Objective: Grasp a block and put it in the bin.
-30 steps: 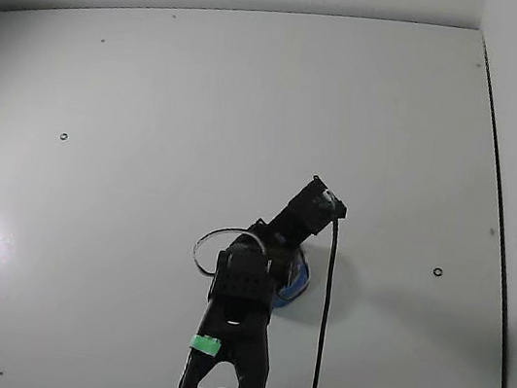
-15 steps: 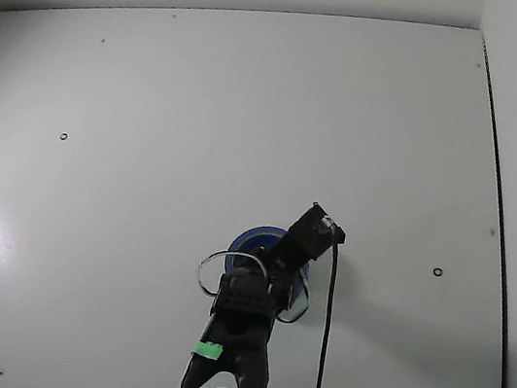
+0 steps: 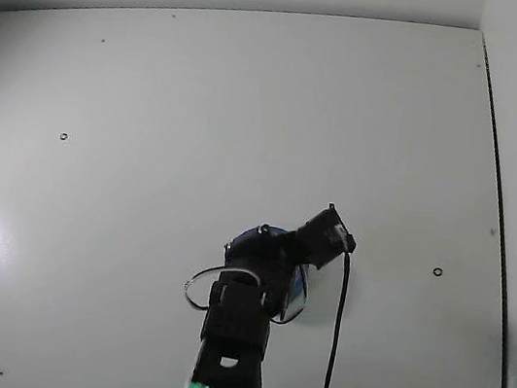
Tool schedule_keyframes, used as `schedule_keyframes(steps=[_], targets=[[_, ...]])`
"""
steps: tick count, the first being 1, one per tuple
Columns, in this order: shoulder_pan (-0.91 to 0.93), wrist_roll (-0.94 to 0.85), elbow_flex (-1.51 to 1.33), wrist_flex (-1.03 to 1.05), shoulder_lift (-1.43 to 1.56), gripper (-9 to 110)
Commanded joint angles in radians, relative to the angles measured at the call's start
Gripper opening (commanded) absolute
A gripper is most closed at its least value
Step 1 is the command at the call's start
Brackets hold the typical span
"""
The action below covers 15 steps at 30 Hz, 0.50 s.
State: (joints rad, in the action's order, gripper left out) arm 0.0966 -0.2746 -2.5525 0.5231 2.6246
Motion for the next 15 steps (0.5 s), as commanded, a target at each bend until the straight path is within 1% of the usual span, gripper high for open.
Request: schedule_keyframes(steps=[1,4,7,10,15], targets=[[0.006,0.186,0.017,-0.005,0.414,2],[0.008,0.316,0.008,0.003,0.568,2],[0.003,0.413,-0.049,0.071,0.687,2],[-0.008,0.472,-0.106,0.132,0.742,2],[0.002,0.505,-0.259,0.291,0.73,2]])
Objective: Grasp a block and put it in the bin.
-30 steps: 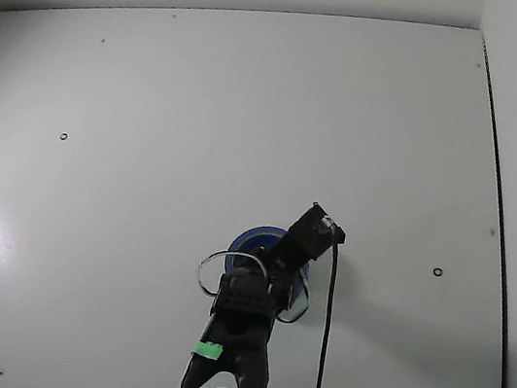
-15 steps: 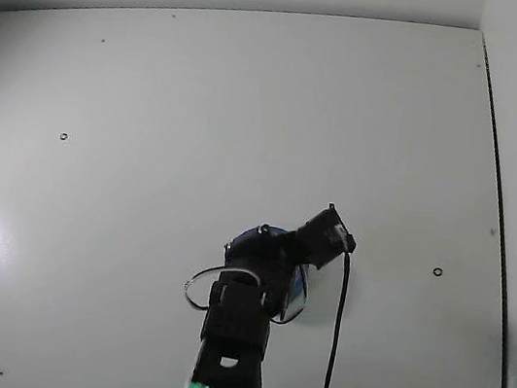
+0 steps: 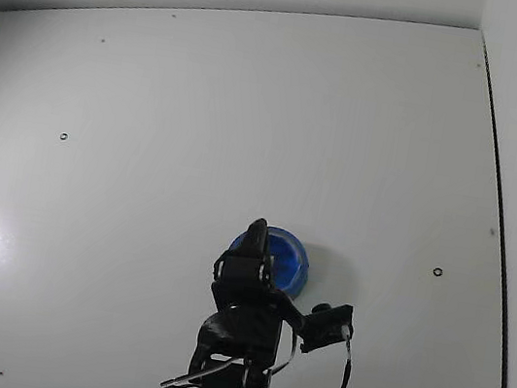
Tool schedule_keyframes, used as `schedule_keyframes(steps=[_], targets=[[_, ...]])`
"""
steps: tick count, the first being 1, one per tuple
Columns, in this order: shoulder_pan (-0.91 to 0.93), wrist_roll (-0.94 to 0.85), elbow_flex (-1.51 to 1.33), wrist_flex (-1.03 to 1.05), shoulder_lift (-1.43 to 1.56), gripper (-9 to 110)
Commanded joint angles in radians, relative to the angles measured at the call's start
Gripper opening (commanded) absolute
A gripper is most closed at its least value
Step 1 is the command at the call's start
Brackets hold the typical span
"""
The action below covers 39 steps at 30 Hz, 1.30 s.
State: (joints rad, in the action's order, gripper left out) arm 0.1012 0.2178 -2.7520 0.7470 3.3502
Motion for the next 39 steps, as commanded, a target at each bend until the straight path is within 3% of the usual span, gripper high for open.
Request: schedule_keyframes(steps=[1,11,23,39], targets=[[-0.006,0.011,-0.095,0.106,0.003,2],[-0.014,-0.026,-0.316,0.339,0.003,2],[-0.014,-0.206,-0.333,0.345,0.003,2],[-0.006,-0.196,-0.33,0.344,0.003,2]])
